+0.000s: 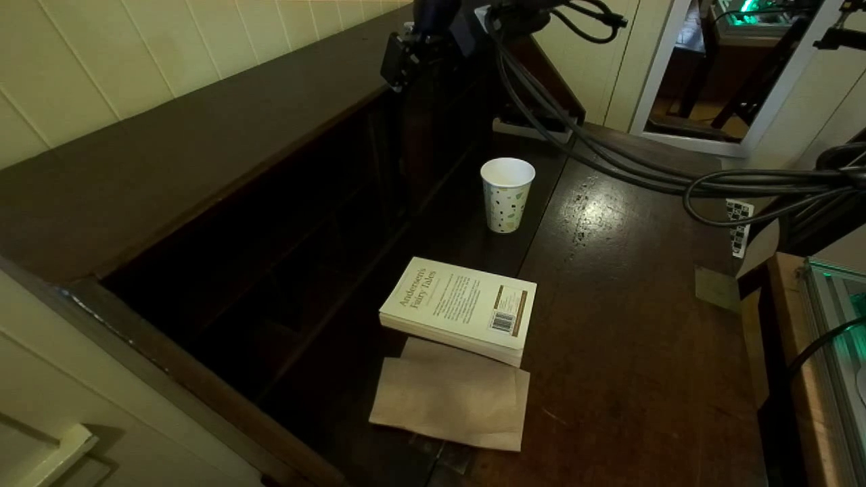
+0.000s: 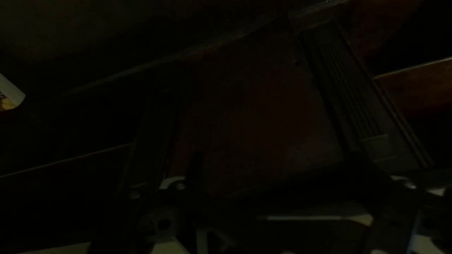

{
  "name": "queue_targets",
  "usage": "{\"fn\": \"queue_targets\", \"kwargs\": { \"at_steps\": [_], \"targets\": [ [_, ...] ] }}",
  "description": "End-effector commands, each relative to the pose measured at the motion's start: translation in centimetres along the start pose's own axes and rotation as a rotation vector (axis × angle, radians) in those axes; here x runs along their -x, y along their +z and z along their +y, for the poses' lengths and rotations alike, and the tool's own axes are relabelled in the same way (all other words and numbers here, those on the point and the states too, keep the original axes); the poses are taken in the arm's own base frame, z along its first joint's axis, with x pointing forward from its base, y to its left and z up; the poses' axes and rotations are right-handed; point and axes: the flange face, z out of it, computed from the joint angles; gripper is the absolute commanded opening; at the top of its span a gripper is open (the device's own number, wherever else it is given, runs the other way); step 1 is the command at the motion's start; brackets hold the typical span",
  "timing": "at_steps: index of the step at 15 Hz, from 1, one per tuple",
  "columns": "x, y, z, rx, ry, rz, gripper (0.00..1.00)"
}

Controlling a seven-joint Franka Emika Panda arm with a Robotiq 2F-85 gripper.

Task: Remove the marker from the paper cup, put it on the top part of the desk, open the top middle cabinet door, put the paper cup inside the cabinet and close the cabinet door

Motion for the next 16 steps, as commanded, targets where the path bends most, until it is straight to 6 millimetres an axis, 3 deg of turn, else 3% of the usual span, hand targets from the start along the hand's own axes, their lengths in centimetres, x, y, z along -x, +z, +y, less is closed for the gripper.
{"fn": "queue_targets", "kwargs": {
  "at_steps": [1, 16],
  "targets": [
    [-0.2, 0.6, -0.1, 0.038, -0.005, 0.012, 1.0],
    [1.2, 0.9, -0.1, 0.237, -0.169, -0.078, 1.0]
  ]
}}
